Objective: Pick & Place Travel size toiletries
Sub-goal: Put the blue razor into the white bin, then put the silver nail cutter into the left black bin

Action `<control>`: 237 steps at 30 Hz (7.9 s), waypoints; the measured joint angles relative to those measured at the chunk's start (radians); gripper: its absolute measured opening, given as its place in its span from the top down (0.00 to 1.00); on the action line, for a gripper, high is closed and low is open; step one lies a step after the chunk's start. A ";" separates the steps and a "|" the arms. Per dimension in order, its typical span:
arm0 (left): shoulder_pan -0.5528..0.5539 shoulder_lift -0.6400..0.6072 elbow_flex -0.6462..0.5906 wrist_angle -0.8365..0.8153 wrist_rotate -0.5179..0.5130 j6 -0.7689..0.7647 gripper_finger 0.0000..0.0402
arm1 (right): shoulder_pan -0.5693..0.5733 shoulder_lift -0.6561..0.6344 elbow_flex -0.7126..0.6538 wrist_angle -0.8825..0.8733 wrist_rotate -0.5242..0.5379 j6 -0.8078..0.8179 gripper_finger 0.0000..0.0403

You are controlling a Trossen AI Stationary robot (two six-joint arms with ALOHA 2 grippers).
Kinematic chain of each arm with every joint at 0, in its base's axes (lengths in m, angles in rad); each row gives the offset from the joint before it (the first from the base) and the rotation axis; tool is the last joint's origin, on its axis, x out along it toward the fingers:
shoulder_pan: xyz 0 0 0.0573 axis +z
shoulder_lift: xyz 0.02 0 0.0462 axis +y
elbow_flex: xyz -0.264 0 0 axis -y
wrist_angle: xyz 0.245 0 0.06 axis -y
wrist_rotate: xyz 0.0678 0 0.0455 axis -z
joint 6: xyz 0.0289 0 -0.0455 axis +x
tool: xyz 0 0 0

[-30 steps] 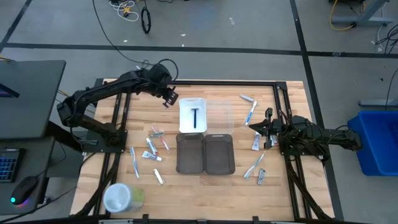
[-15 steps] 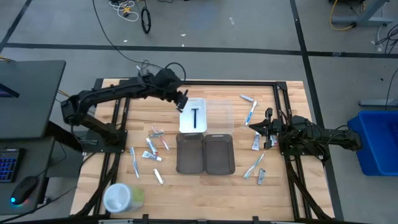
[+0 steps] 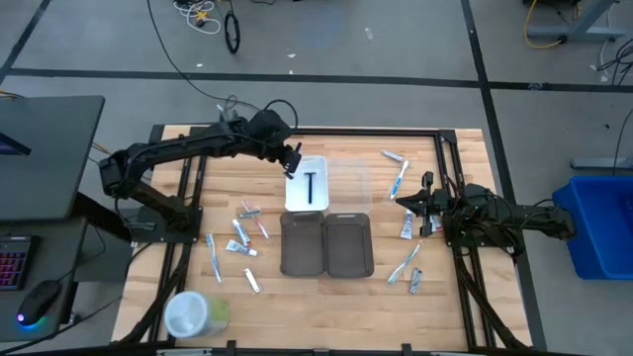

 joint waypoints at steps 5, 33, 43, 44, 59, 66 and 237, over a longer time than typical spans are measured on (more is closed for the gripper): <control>-0.010 0.084 -0.002 -0.012 0.009 -0.017 0.87 | 0.000 0.000 0.000 0.000 0.002 0.000 0.97; -0.014 0.167 -0.002 0.004 0.093 -0.200 0.87 | 0.000 0.000 0.000 0.000 0.001 0.000 0.97; -0.014 0.167 -0.002 0.004 0.114 -0.205 0.80 | 0.000 0.000 0.000 0.000 0.001 0.000 0.97; -0.014 0.167 -0.002 0.004 0.114 -0.206 0.78 | 0.000 0.000 0.000 0.000 0.001 0.000 0.97; -0.013 0.167 -0.002 0.004 0.110 -0.205 0.61 | 0.000 0.000 0.000 0.000 0.001 0.000 0.97; -0.015 0.158 -0.002 0.003 0.075 -0.173 0.63 | 0.000 0.000 0.000 0.000 0.001 0.000 0.97; -0.301 -0.058 -0.511 -0.066 -0.130 0.335 0.36 | 0.000 0.000 0.000 0.000 0.001 0.000 0.97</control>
